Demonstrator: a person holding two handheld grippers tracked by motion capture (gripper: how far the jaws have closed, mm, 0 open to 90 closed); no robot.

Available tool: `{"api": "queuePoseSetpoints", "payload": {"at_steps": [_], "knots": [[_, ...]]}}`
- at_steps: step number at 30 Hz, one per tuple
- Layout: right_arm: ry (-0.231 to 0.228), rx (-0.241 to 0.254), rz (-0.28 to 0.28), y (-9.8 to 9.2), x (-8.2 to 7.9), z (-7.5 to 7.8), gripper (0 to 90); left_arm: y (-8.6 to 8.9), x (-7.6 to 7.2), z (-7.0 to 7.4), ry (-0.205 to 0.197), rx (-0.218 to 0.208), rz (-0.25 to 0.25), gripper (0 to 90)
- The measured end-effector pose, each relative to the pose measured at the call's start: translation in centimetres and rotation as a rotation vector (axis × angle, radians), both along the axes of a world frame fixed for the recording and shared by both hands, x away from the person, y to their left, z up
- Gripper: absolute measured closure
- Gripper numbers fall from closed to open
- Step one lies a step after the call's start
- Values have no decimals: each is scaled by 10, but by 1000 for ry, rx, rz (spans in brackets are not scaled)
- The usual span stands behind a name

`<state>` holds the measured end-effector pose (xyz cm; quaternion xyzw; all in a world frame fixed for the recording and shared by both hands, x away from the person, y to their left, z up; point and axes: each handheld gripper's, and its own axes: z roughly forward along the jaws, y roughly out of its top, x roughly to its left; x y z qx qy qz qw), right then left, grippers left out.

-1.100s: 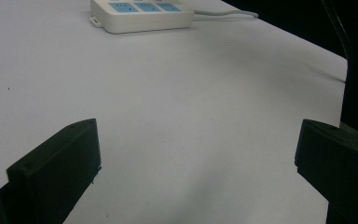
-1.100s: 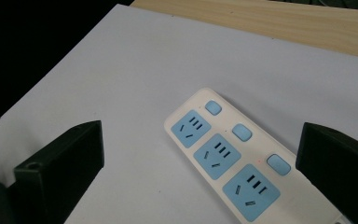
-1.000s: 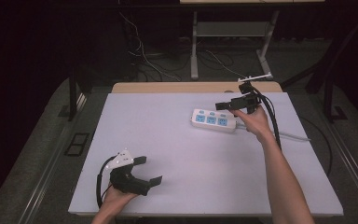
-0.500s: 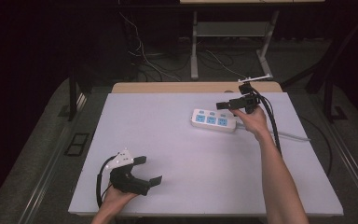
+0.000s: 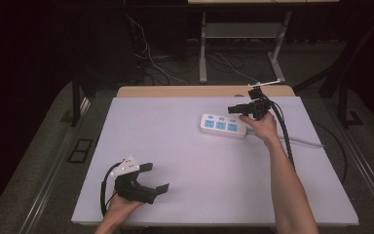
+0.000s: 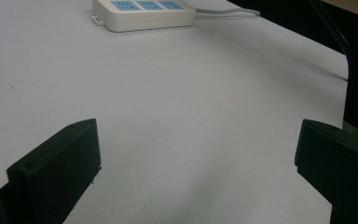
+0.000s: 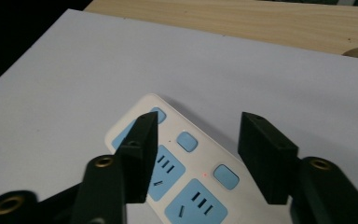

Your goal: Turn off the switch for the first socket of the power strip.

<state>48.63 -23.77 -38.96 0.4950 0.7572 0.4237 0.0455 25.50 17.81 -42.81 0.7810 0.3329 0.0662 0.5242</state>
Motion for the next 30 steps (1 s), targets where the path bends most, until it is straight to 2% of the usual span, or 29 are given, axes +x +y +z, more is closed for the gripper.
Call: {"api": "queuePoseSetpoints", "payload": {"at_steps": [1,3,4,5,6,9,30], "knots": [[5,-15,-3,0,1,-2,594,0,0,0,0,1,0,0],[13,-20,-5,0,2,-5,662,0,0,0,0,0,0,0],[22,-17,-7,0,3,-6,706,0,0,0,0,0,0,0],[22,-17,-7,0,3,-6,706,0,0,0,0,0,0,0],[39,7,-6,-2,4,-9,798,0,0,0,-1,1,0,0],[48,5,-3,-3,5,-11,883,0,1,0,-1,2,0,0],[90,-10,-7,-6,10,-30,896,0,2,-1,0,10,-3,0]]}}
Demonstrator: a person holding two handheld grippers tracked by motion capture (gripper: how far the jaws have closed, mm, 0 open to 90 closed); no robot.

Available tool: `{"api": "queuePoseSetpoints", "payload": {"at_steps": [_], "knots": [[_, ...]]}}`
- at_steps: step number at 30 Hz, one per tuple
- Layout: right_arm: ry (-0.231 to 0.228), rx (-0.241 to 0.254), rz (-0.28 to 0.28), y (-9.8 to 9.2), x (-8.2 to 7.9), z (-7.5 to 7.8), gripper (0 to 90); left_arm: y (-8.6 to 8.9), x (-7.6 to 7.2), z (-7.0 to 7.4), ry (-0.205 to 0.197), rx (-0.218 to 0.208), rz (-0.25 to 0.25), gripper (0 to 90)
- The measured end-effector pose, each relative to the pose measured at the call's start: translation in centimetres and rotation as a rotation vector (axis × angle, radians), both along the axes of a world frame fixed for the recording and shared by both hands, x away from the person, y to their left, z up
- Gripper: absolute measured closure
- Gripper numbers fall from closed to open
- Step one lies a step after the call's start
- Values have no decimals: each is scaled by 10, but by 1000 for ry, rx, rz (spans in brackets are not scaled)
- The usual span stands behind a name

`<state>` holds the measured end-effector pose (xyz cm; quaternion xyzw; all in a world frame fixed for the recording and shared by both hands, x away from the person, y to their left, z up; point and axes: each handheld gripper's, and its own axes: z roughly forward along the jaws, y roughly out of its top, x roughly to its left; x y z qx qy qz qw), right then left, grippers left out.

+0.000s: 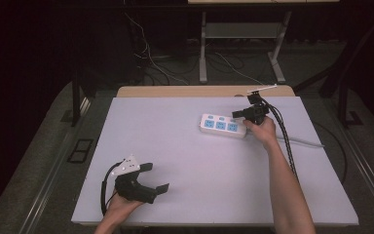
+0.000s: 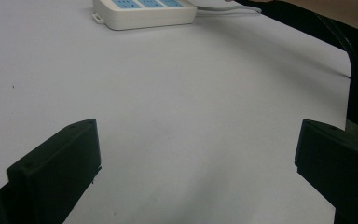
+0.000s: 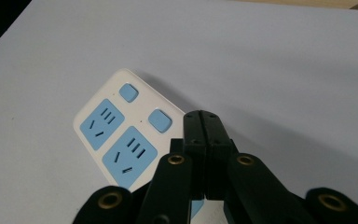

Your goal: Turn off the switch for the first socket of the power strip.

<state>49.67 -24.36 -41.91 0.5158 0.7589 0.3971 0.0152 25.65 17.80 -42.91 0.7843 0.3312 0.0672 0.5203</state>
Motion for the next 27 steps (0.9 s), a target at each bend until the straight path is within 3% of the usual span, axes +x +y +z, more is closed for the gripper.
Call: {"api": "queuePoseSetpoints", "payload": {"at_steps": [14,19,27], "knots": [[1,-46,14,4,-1,-6,897,-1,1,0,0,2,-1,0],[-28,-102,29,10,-4,-4,899,-2,0,0,-4,5,-5,0],[-57,-87,11,8,-8,-7,900,-2,1,0,-4,8,-10,0]]}}
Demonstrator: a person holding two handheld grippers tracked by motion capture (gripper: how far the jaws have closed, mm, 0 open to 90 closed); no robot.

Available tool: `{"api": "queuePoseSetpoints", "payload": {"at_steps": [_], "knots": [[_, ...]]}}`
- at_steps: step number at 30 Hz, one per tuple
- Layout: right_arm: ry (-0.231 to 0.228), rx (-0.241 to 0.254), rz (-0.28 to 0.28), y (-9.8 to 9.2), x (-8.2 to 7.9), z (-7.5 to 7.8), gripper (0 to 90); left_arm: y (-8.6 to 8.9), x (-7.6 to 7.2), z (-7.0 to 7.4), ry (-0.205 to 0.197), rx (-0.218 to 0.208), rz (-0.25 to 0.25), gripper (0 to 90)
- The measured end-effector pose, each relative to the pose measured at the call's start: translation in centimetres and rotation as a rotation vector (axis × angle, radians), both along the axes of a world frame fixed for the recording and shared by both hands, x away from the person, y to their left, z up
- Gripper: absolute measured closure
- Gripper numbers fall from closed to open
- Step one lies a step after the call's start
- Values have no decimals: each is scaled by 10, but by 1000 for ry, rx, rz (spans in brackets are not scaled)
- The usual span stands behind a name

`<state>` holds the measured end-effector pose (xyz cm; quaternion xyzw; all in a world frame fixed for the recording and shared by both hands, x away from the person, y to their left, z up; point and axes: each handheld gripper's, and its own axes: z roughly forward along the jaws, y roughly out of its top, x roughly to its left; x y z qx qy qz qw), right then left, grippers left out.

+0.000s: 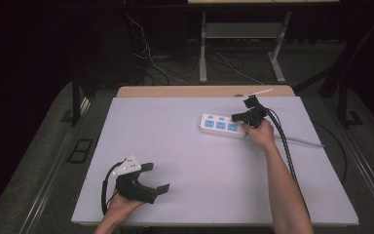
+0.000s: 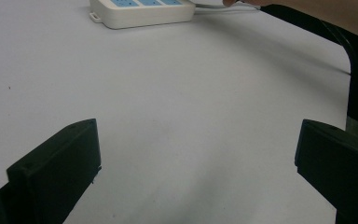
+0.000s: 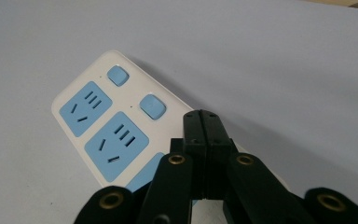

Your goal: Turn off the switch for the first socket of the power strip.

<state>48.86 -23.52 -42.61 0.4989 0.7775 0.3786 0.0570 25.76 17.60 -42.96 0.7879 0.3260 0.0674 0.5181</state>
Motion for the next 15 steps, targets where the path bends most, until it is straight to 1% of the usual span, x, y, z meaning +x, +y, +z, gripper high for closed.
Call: {"api": "queuePoseSetpoints", "payload": {"at_steps": [2,8,10,11,15], "knots": [[0,4,-3,0,0,0,900,0,0,0,1,3,-3,0],[-5,36,-12,-3,-2,-3,900,-1,1,-1,1,11,-6,0],[-10,35,-11,-3,-3,-4,900,-1,1,-1,0,13,-7,0],[-5,35,-9,-4,-3,-3,900,-1,1,-1,0,15,-8,0],[0,65,-8,-8,-3,-6,900,-1,1,-1,-1,14,-6,0]]}}
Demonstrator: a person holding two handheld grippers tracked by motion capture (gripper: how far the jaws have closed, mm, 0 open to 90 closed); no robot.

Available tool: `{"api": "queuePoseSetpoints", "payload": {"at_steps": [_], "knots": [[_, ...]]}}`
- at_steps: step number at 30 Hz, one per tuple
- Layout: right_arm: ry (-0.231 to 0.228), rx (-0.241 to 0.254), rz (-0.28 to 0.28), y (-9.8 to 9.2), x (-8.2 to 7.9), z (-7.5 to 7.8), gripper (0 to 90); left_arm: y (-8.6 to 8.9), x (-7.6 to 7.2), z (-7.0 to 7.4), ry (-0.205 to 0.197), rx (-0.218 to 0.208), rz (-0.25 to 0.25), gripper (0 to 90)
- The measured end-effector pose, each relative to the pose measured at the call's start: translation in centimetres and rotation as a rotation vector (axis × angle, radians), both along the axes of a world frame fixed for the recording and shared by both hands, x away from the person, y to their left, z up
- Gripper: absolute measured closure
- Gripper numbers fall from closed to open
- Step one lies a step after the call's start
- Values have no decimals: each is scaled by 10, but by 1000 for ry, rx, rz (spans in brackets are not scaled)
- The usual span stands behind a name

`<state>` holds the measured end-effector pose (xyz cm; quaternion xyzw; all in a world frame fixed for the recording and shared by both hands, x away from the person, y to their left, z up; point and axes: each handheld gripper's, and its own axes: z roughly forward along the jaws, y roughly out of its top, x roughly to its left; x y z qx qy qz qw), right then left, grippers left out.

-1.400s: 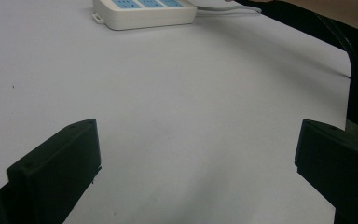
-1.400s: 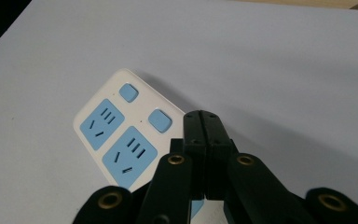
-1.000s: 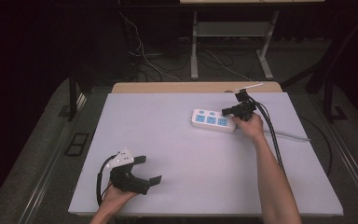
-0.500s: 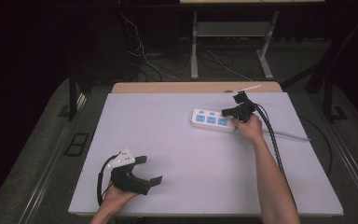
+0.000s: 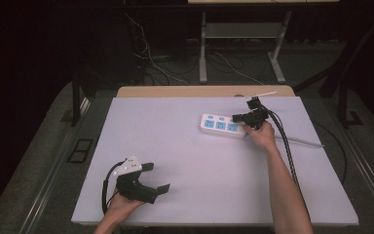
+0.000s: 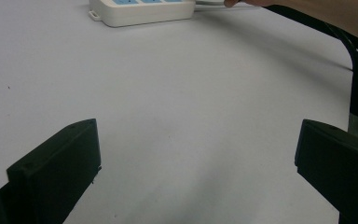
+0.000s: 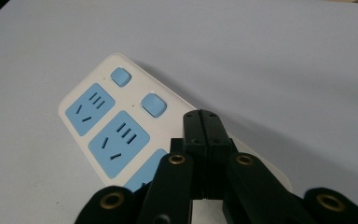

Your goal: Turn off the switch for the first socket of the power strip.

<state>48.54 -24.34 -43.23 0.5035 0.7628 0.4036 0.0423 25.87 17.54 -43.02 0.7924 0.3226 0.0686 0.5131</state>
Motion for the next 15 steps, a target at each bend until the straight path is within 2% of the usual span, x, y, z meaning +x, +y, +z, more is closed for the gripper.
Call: {"api": "queuePoseSetpoints", "payload": {"at_steps": [3,6,12,15], "knots": [[2,-8,2,-1,0,0,900,0,0,0,0,1,1,0],[-13,-39,11,1,-1,2,900,0,0,0,0,2,0,0],[1,-7,13,-2,0,0,900,0,0,-1,2,3,-1,0],[-3,-21,11,-1,1,1,900,0,1,0,2,2,-1,0]]}}
